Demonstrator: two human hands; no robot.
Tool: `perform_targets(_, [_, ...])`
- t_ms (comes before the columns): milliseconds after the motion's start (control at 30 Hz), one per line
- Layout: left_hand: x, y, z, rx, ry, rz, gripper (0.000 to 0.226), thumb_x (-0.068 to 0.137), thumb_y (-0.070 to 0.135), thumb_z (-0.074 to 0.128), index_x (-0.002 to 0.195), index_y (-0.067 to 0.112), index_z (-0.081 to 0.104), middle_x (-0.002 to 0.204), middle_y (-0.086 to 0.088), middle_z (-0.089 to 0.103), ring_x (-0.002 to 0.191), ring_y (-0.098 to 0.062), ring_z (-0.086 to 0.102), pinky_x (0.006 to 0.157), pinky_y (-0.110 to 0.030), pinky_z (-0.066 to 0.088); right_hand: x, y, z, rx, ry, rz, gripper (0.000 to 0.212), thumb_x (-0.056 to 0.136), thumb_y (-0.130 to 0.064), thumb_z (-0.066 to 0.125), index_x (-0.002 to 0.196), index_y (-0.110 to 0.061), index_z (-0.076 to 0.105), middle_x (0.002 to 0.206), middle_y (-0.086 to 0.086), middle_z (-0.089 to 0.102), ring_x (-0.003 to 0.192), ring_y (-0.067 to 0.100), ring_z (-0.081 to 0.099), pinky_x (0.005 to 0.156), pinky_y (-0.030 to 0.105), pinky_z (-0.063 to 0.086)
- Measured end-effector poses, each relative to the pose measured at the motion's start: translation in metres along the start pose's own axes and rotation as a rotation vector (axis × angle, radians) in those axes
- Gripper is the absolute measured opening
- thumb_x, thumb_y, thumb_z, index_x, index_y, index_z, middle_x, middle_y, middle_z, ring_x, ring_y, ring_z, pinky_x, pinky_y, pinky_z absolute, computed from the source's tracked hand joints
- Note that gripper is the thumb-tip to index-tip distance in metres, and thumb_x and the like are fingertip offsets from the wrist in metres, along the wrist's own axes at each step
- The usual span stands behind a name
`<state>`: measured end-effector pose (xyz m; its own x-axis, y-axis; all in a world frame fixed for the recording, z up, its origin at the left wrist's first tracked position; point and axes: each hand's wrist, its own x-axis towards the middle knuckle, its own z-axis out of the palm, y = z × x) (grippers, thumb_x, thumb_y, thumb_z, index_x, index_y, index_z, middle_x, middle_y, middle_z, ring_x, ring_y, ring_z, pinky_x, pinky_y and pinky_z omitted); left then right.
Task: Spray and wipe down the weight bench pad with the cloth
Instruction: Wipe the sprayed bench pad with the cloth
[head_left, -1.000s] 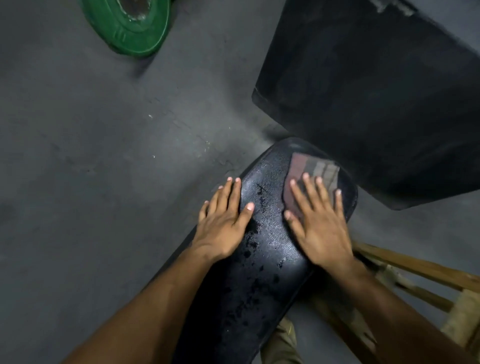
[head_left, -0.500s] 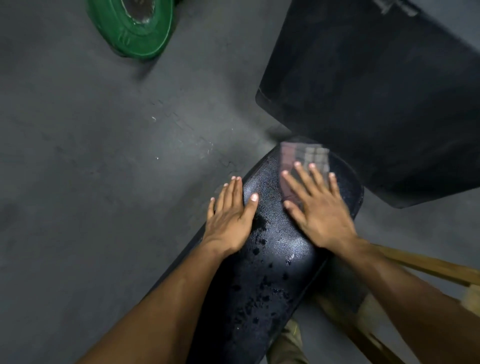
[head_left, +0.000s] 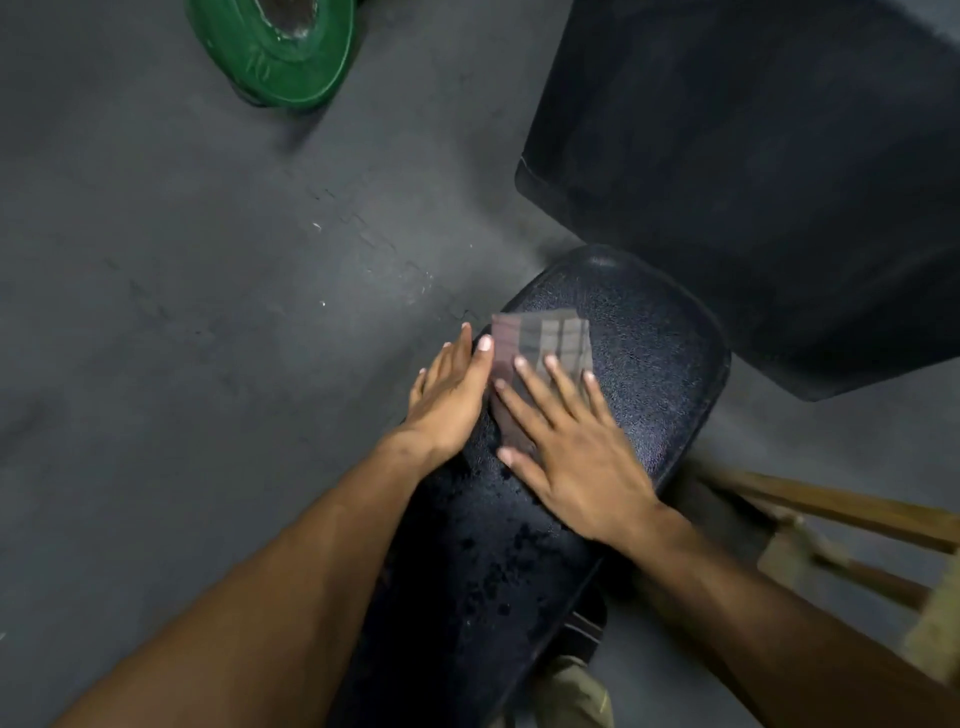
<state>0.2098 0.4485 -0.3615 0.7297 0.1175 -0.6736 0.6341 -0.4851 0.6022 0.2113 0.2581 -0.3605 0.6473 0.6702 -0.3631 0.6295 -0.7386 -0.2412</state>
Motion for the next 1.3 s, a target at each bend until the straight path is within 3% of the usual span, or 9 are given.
perform_targets(200, [0.001, -0.006, 0.008, 0.154, 0.062, 0.058, 0.076, 0.094, 0.073, -0.003, 0.161, 0.037, -0.001, 0.169, 0.016, -0.001, 0.154, -0.004, -0.007, 0.124, -0.04, -0.006, -0.047, 0.069, 0.003, -0.044, 0.043, 0.213, 0.071, 0.104, -0.069, 0.014, 0.167, -0.038, 0.011, 0.177, -0.005, 0.004, 0.164, 0.023, 0.0, 0.131, 0.055, 0.0])
perform_targets(333, [-0.005, -0.004, 0.009, 0.2, 0.076, 0.083, 0.075, 0.096, 0.071, -0.004, 0.161, 0.034, -0.003, 0.17, 0.01, -0.003, 0.155, -0.011, -0.007, 0.123, -0.041, -0.009, -0.017, 0.057, -0.002, 0.069, 0.11, 0.386, 0.073, 0.105, -0.069, 0.012, 0.168, -0.033, 0.004, 0.176, 0.0, -0.007, 0.163, 0.028, -0.011, 0.129, 0.054, -0.009])
perform_targets(433, [-0.011, -0.004, 0.012, 0.237, 0.133, 0.086, 0.076, 0.097, 0.07, 0.0, 0.162, 0.03, 0.0, 0.171, 0.004, 0.002, 0.156, -0.014, -0.002, 0.125, -0.043, -0.005, -0.028, 0.021, 0.005, 0.06, 0.053, 0.215, 0.073, 0.106, -0.068, 0.013, 0.167, -0.032, -0.005, 0.175, 0.001, -0.013, 0.161, 0.029, -0.017, 0.13, 0.055, -0.008])
perform_targets(567, [-0.033, -0.012, 0.02, 0.269, 0.187, 0.061, 0.078, 0.098, 0.069, 0.004, 0.162, 0.025, 0.003, 0.171, 0.001, 0.003, 0.156, -0.017, 0.0, 0.126, -0.045, -0.003, -0.08, 0.026, 0.021, -0.029, 0.005, -0.015, 0.072, 0.106, -0.066, 0.024, 0.168, -0.032, 0.009, 0.177, -0.003, 0.004, 0.164, 0.025, 0.001, 0.131, 0.056, 0.009])
perform_targets(700, [-0.059, -0.035, 0.027, 0.389, 0.297, 0.039, 0.085, 0.095, 0.075, 0.007, 0.162, 0.023, 0.002, 0.171, 0.003, 0.0, 0.156, -0.018, 0.001, 0.125, -0.048, -0.003, -0.091, 0.077, 0.014, -0.082, -0.022, 0.083, 0.072, 0.104, -0.069, 0.021, 0.167, -0.038, 0.009, 0.176, -0.007, 0.005, 0.164, 0.024, 0.007, 0.131, 0.054, 0.006])
perform_targets(867, [-0.079, -0.062, 0.032, 0.39, 0.424, -0.091, 0.087, 0.095, 0.074, 0.013, 0.162, 0.019, 0.005, 0.171, 0.001, 0.003, 0.157, -0.019, 0.002, 0.126, -0.049, -0.002, -0.03, 0.071, -0.002, 0.033, 0.045, 0.275, 0.075, 0.104, -0.071, 0.012, 0.168, -0.033, -0.001, 0.176, -0.001, -0.011, 0.161, 0.027, -0.015, 0.129, 0.052, -0.011])
perform_targets(1000, [-0.099, -0.071, 0.033, 0.384, 0.472, -0.163, 0.088, 0.095, 0.074, 0.015, 0.162, 0.018, 0.006, 0.171, 0.0, 0.004, 0.157, -0.018, 0.001, 0.125, -0.051, -0.002, -0.029, 0.004, 0.008, 0.032, -0.003, 0.062, 0.076, 0.105, -0.07, 0.008, 0.166, -0.029, -0.011, 0.174, 0.004, -0.017, 0.159, 0.03, -0.022, 0.129, 0.055, -0.011])
perform_targets(1133, [-0.117, -0.079, 0.031, 0.376, 0.365, -0.225, 0.091, 0.091, 0.078, 0.01, 0.162, 0.022, -0.006, 0.17, 0.003, -0.008, 0.156, -0.016, -0.007, 0.125, -0.054, -0.004, -0.078, -0.009, 0.028, -0.004, -0.025, -0.11, 0.076, 0.105, -0.067, 0.028, 0.168, -0.028, 0.012, 0.177, -0.002, 0.007, 0.164, 0.026, 0.001, 0.131, 0.054, 0.006])
perform_targets(1300, [-0.115, -0.084, 0.03, 0.403, 0.195, -0.282, 0.097, 0.085, 0.086, 0.007, 0.157, 0.029, -0.024, 0.164, 0.008, -0.03, 0.152, -0.013, -0.026, 0.121, -0.056, -0.013, -0.1, 0.045, 0.019, -0.107, -0.057, -0.042, 0.073, 0.103, -0.068, 0.022, 0.167, -0.035, 0.015, 0.176, -0.006, 0.01, 0.163, 0.024, 0.011, 0.13, 0.055, 0.007])
